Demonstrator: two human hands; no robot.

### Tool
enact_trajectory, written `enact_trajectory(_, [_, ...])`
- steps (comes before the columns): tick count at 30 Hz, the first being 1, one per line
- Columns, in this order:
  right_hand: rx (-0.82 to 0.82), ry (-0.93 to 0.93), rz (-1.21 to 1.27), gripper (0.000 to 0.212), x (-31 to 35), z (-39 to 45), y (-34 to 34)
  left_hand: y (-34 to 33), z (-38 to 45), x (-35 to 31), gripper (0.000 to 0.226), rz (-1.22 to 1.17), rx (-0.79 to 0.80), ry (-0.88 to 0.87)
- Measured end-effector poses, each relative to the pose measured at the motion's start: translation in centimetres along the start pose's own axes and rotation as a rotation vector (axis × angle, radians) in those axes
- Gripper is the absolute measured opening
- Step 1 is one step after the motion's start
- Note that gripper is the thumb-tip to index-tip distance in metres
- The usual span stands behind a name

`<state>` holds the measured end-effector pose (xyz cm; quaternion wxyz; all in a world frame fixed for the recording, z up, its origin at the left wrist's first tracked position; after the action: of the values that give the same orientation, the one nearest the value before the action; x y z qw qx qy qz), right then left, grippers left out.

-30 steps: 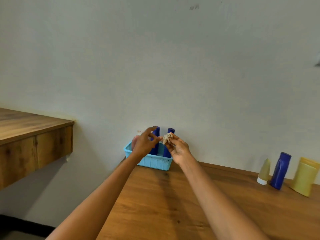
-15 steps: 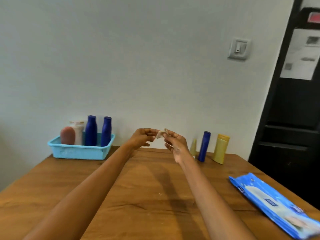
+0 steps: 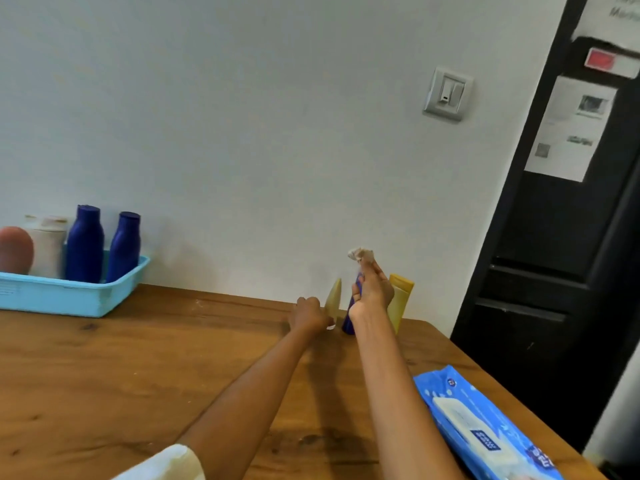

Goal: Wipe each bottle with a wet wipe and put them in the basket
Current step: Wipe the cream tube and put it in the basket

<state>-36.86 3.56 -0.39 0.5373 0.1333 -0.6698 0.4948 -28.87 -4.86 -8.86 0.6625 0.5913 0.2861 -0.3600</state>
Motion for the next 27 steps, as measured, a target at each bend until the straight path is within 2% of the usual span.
enact_trajectory(2, [0.016, 0.011, 0.010, 0.020, 0.4, 0.0, 0.1, -1.2, 0.6, -0.2, 0.041, 0.086, -0.025, 0.008])
enact_trajectory(5, [0.001, -0.024, 0.014, 0.007, 0.2, 0.3, 0.6, -2.2, 1.2, -0.4, 0.040, 0.110, -0.076, 0.016])
enact_trajectory(7, [0.003, -0.047, -0.012, 0.011, -0.1, 0.2, 0.8, -2.4, 1.5, -0.2, 0.038, 0.119, -0.109, 0.010])
enact_trajectory(9, [0.008, -0.061, -0.020, 0.015, -0.2, 0.2, 1.1, -2.3, 1.6, 0.0, 0.035, 0.062, -0.154, 0.011])
enact_trajectory(12, [0.031, -0.100, -0.014, 0.004, -0.4, 0.6, 1.3, -1.2, 1.7, 0.5, 0.036, -0.018, -0.197, -0.005])
enact_trajectory(13, [0.047, -0.120, -0.020, 0.009, -0.5, 0.7, 1.2, -0.5, 1.7, 0.7, 0.037, -0.056, -0.186, -0.020])
enact_trajectory(16, [0.105, -0.155, -0.031, 0.017, -0.7, 0.1, 0.4, 2.4, 1.1, 1.0, 0.043, -0.234, -0.143, -0.029])
enact_trajectory(23, [0.203, -0.087, -0.098, 0.012, 0.7, -3.5, -1.7, 10.6, -3.8, 1.3, 0.042, -0.530, -0.126, -0.203])
enact_trajectory(25, [0.205, -0.028, -0.141, 0.009, 1.2, -4.6, -2.7, 12.9, -5.3, 1.2, 0.039, -0.722, -0.123, -0.178])
enact_trajectory(27, [0.194, 0.076, -0.198, 0.010, 1.9, -6.0, -4.0, 14.7, -6.4, 0.9, 0.032, -1.040, -0.046, -0.113])
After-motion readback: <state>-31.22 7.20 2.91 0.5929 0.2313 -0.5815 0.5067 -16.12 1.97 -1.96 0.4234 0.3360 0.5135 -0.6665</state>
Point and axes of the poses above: each hand's wrist, its own z-axis towards the middle knuckle, its own y-axis out of the back of the hand, x = y × z, the point moved 4 cm from there along z, towards the middle knuckle, and after that the axes turned 6 degrees about -z, right-handed, at the moved point
